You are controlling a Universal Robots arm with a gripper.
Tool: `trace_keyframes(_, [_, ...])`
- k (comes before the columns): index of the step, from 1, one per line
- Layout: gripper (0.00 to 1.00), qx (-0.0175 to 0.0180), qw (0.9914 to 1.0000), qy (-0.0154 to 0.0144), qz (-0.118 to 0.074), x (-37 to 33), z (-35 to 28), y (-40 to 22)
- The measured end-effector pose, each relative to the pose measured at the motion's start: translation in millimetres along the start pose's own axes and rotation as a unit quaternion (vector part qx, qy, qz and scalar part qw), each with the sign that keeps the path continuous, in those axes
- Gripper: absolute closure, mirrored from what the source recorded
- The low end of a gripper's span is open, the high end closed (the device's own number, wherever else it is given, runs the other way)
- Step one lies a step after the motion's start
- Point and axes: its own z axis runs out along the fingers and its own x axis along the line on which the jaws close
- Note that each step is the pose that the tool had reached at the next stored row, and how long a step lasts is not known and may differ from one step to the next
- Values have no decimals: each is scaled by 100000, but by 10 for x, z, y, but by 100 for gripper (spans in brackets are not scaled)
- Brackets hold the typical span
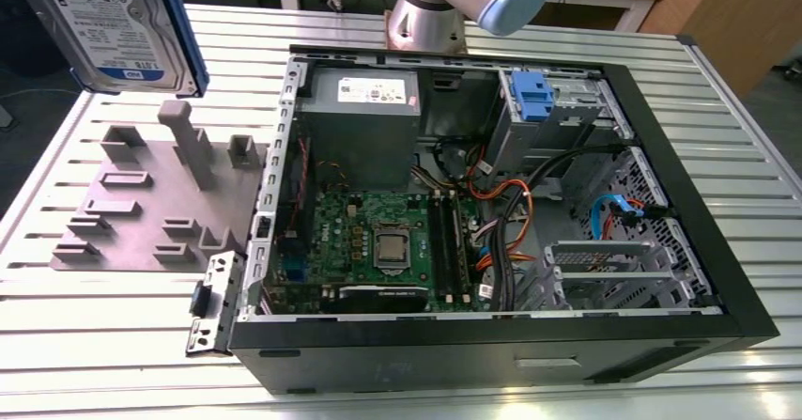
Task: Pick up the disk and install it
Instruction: 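Pick up the disk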
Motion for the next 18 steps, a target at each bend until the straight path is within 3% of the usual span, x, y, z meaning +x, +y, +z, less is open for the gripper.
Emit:
trace_keyframes(13, [64,-4,100000,0,0,-1,-1,-29])
trace_keyframes(15, [64,-4,100000,2,1,-3,-2,-69])
trace_keyframes(18, [64,-2,100000,1,-1,-3,-2,-73])
